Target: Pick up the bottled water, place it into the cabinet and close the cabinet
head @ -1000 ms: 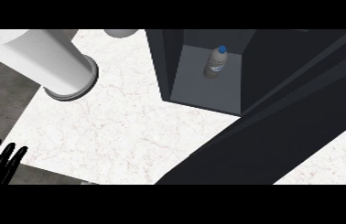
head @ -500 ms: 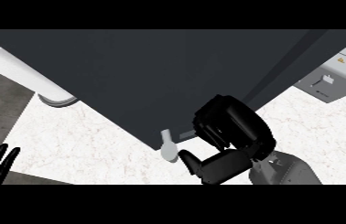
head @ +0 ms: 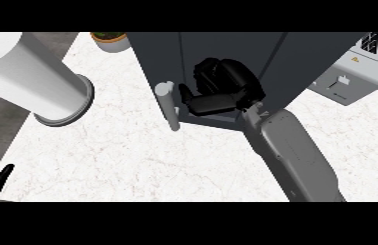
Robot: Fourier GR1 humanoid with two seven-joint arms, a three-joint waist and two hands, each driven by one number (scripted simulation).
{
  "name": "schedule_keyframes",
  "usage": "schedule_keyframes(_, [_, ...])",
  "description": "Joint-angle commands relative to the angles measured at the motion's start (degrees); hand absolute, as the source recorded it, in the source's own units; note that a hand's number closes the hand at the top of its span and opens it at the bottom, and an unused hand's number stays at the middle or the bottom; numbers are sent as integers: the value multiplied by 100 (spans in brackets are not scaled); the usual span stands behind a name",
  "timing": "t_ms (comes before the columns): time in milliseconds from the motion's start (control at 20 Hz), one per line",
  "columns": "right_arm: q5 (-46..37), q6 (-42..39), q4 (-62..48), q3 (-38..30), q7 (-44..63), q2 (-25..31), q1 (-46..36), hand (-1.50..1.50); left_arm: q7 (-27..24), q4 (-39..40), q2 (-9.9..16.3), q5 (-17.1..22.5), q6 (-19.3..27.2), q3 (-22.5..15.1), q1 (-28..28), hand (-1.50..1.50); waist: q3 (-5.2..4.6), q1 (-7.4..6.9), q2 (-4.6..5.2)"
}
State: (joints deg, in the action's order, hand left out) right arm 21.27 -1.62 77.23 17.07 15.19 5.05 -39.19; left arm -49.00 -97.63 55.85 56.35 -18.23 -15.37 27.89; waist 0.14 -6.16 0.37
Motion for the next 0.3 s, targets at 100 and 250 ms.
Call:
schedule_keyframes(100, [-139,123,-1541,-747,-575,-77,-1053,150,-160,-56,56,60,-376,175,178,-150,-12,38,79])
schedule_keyframes(250, [-124,184,-1906,-806,-516,-230,-1525,150,-38,-170,-71,28,-239,94,77,-150,-18,53,96])
